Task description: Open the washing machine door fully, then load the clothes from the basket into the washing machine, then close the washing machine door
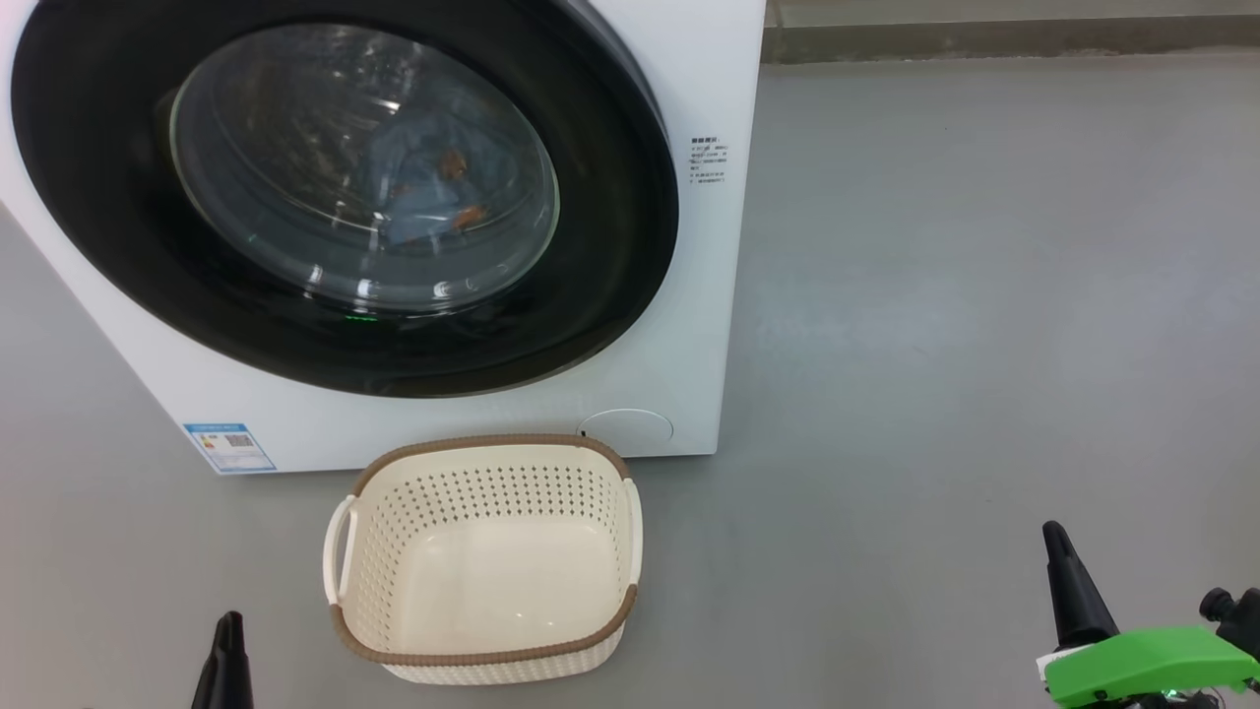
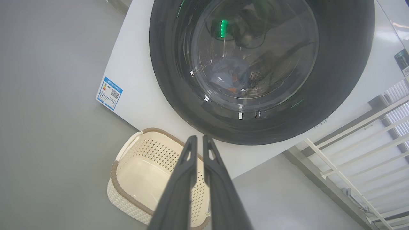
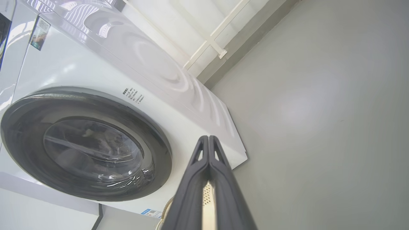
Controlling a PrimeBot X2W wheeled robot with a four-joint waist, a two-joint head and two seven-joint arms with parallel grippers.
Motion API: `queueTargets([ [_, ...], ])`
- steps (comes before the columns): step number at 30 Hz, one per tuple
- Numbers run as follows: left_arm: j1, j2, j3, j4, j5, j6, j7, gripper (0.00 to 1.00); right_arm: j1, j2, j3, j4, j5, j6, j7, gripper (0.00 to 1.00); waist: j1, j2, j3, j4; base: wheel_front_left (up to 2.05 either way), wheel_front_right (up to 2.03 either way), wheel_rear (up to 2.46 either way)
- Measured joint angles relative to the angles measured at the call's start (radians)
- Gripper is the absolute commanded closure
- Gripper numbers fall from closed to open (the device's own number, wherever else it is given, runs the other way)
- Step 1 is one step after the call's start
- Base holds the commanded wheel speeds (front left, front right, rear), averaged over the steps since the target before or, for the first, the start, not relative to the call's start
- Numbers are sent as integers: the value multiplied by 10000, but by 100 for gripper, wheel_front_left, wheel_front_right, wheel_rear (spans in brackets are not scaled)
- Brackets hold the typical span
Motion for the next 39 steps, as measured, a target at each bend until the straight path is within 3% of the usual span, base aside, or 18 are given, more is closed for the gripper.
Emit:
queueTargets([
  [39, -398, -299, 61, -165, -4107, 2, 1076, 100, -367, 132, -527, -23, 3777, -2, 1141, 100, 0, 0, -13, 171, 0, 0, 0],
])
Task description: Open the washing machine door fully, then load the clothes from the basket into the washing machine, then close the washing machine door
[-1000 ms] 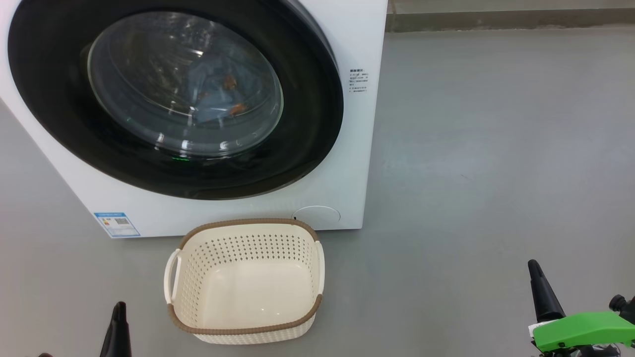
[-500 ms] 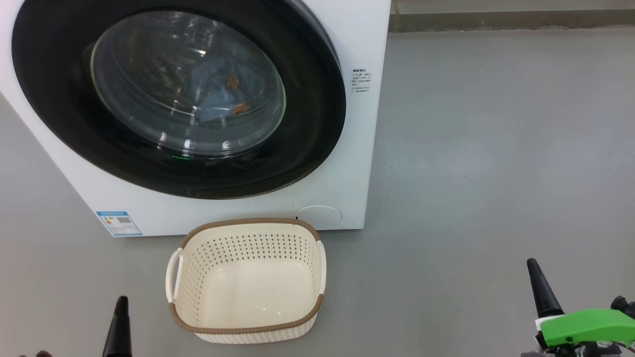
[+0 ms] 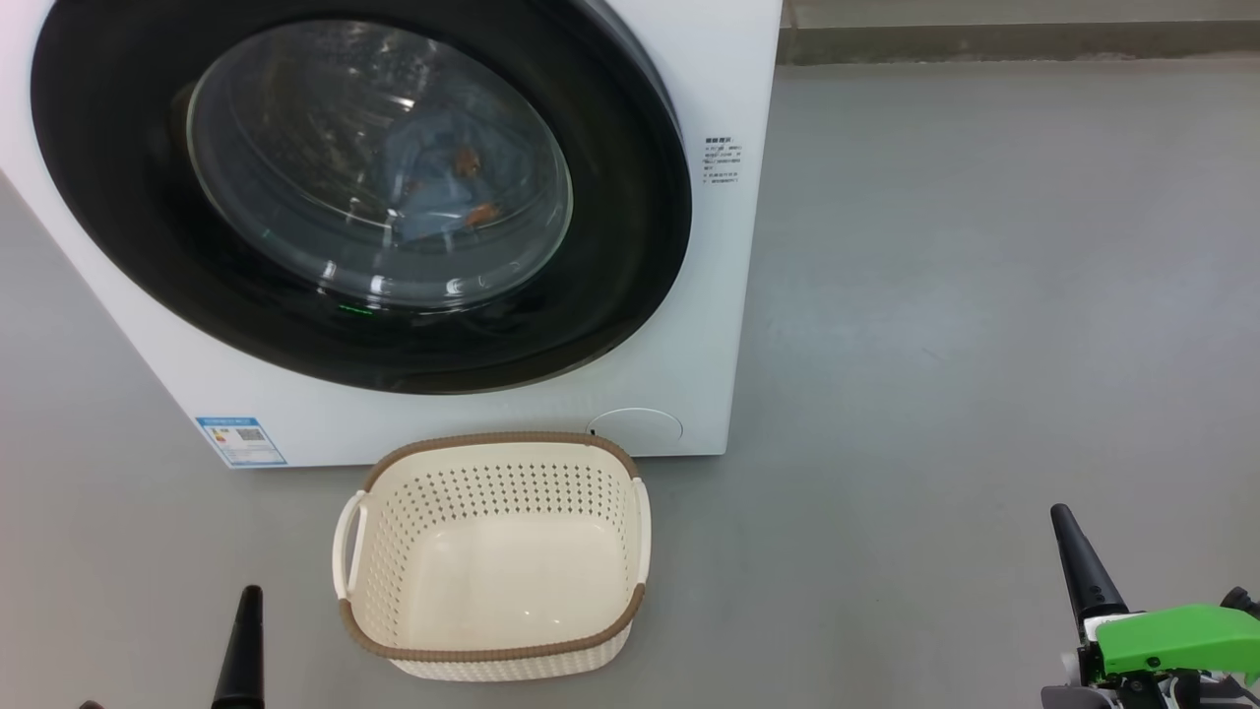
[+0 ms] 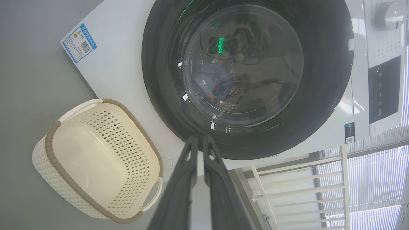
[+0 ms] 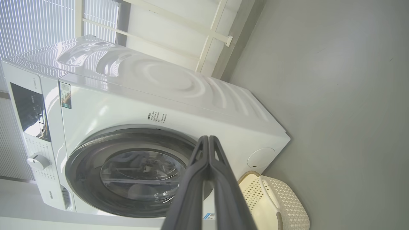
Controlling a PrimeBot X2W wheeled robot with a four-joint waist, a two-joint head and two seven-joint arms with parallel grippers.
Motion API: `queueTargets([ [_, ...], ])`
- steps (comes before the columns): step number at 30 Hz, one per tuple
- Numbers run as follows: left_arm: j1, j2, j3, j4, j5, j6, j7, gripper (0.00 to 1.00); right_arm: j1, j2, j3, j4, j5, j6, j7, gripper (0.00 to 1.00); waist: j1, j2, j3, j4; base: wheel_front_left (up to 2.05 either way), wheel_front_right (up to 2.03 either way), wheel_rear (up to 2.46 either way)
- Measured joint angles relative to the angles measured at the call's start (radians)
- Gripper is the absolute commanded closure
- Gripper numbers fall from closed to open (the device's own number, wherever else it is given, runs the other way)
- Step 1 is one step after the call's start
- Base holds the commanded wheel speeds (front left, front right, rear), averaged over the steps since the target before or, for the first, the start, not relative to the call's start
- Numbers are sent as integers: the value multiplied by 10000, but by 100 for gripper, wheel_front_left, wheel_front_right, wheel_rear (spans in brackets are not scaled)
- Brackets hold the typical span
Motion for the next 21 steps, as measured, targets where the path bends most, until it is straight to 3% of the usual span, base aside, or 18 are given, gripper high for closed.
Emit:
queueTargets([
  [21, -283, -211, 44, -109, -2236, 0, 633, 100, -370, 77, -153, -17, 1998, -15, 617, 100, 0, 0, -7, 93, 0, 0, 0],
])
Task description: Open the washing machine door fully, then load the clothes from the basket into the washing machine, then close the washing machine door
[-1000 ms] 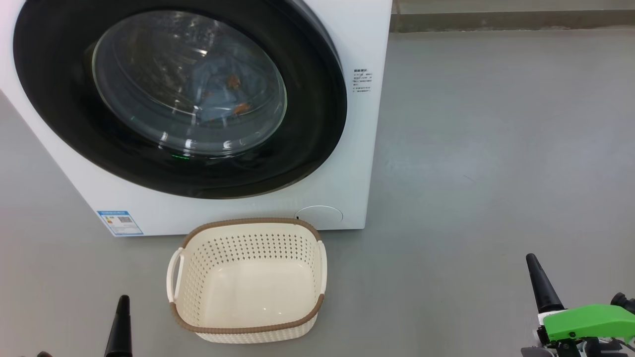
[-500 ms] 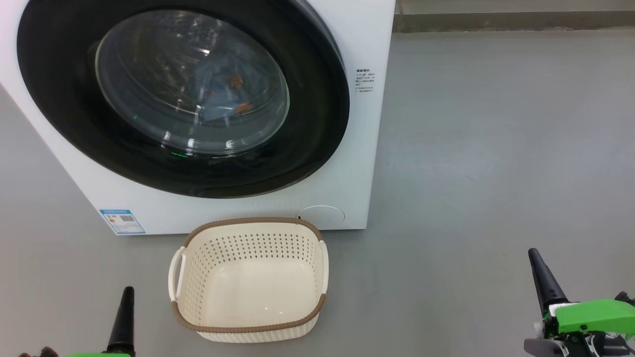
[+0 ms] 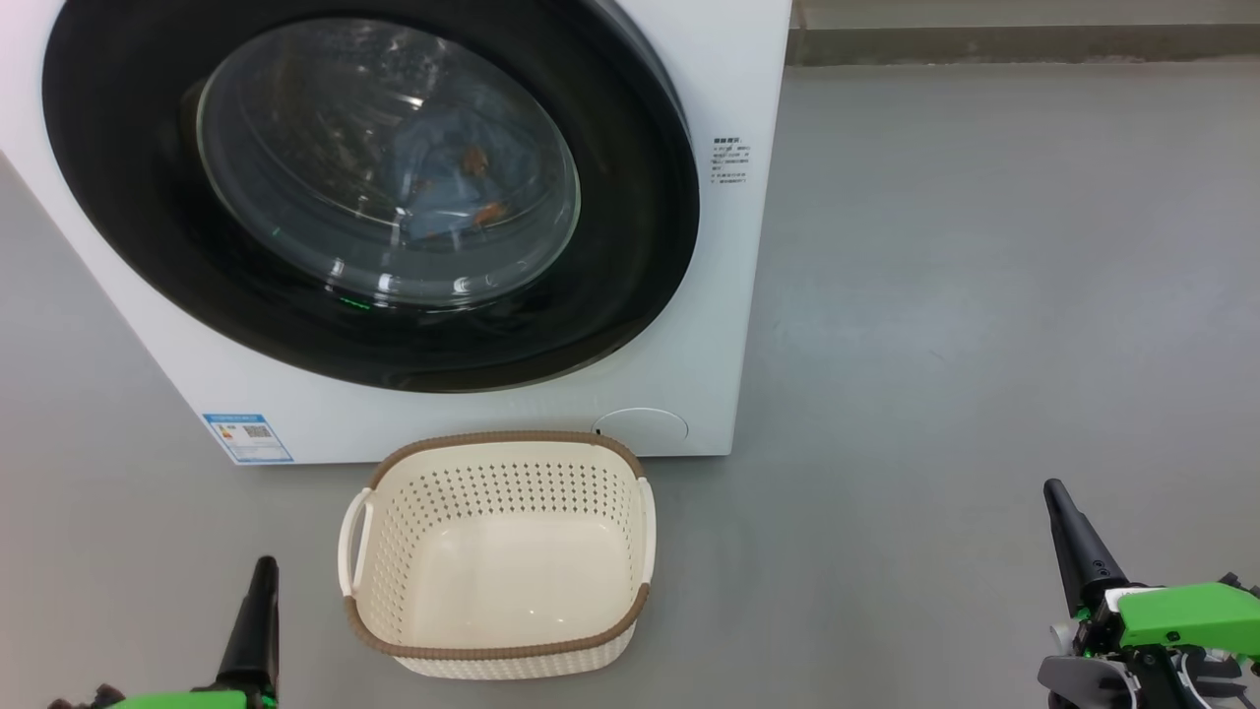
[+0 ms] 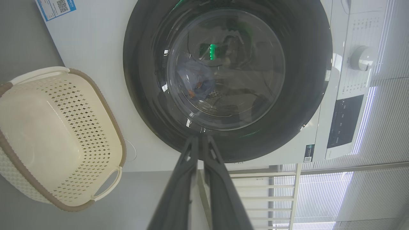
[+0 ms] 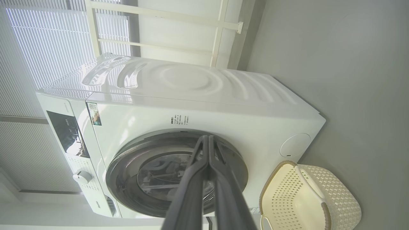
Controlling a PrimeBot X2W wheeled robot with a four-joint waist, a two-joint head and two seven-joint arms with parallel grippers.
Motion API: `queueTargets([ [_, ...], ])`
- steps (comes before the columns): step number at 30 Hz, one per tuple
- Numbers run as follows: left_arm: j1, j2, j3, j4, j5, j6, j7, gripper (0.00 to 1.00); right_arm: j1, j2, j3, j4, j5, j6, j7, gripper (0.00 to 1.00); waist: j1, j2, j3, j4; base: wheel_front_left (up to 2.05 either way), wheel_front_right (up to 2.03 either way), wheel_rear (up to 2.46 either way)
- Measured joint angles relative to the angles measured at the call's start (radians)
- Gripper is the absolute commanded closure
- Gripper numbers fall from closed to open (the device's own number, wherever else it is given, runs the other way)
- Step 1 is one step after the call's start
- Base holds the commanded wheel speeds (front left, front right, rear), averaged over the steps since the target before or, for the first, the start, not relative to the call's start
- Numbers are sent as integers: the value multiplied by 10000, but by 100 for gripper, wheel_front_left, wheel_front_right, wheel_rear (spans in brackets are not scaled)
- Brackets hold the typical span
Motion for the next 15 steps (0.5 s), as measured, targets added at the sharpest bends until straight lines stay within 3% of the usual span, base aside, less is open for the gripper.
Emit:
queueTargets([
  [8, -138, -19, 15, -50, -840, 0, 226, 100, -9, 84, -184, 0, 706, -2, 211, 100, 0, 0, -3, 35, 0, 0, 0],
  [15, -143, -38, 17, -50, -915, 0, 226, 100, -11, 125, -190, 0, 959, -2, 267, 100, 0, 0, -3, 36, 0, 0, 0],
])
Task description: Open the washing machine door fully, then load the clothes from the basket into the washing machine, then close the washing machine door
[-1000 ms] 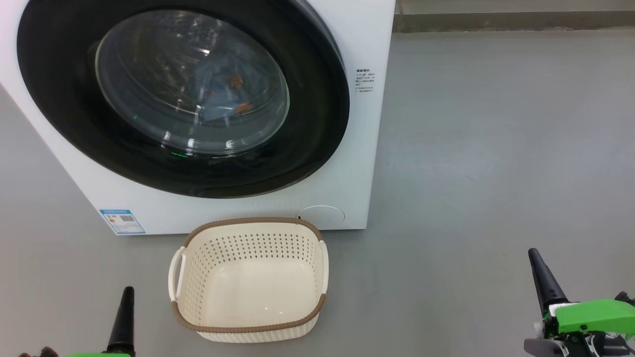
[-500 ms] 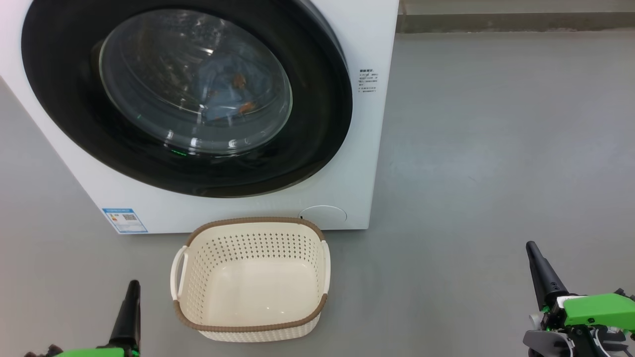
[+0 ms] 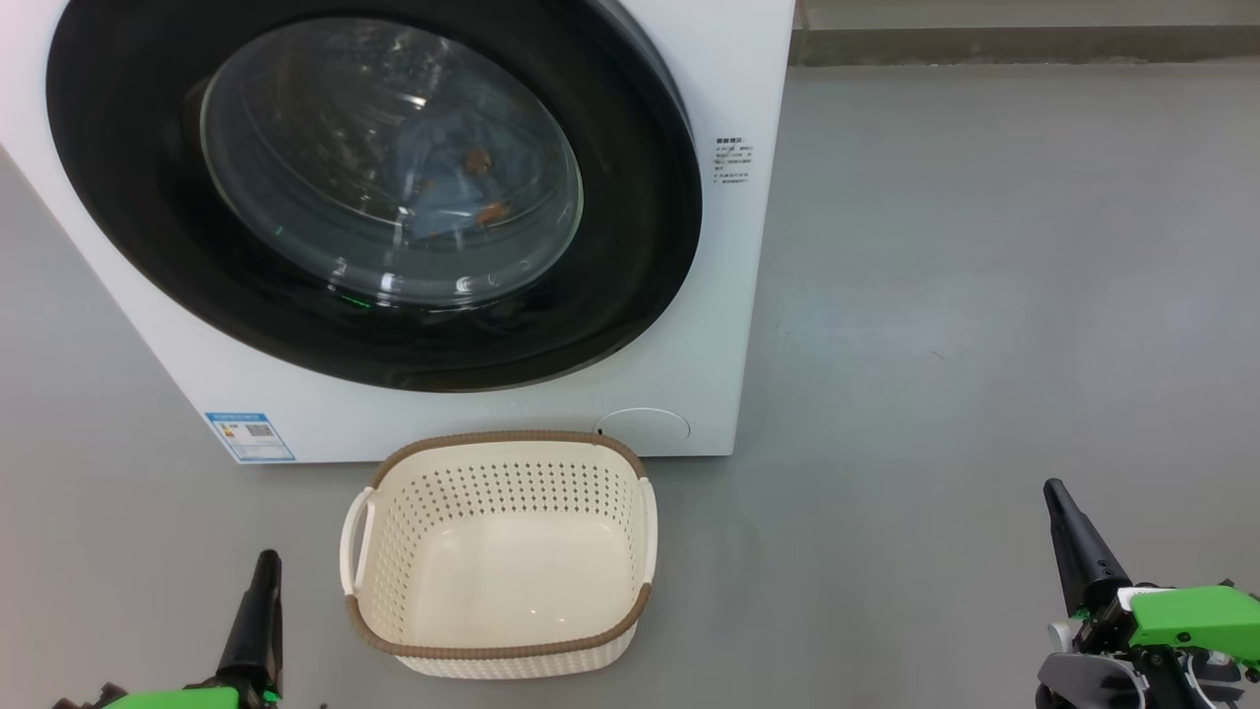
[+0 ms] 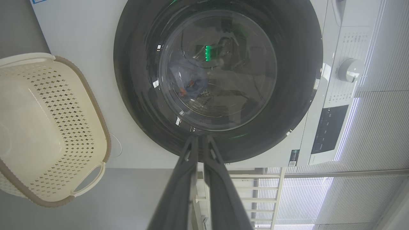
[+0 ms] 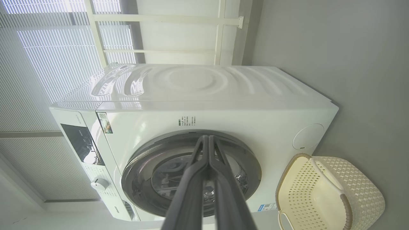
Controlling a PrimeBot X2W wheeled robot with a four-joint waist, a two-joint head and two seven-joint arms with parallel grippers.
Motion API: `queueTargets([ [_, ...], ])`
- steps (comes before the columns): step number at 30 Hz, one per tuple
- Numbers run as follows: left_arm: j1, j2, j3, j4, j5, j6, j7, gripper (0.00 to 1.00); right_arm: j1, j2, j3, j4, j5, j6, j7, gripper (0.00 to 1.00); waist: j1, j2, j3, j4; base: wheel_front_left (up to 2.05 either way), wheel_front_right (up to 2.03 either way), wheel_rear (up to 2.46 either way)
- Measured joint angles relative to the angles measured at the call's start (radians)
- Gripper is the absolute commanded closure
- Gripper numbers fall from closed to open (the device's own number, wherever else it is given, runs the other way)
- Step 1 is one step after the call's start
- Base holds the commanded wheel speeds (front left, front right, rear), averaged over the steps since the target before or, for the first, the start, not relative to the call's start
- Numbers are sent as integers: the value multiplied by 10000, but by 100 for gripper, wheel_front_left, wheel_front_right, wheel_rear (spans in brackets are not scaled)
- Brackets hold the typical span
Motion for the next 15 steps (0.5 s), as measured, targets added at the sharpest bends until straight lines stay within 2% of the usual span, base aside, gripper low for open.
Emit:
queueTargets([
  [15, -2, 0, 2, 0, 0, 0, 0, 100, 0, 2, -8, 0, 0, 0, 0, 100, 0, 0, 0, 0, 0, 0, 0],
])
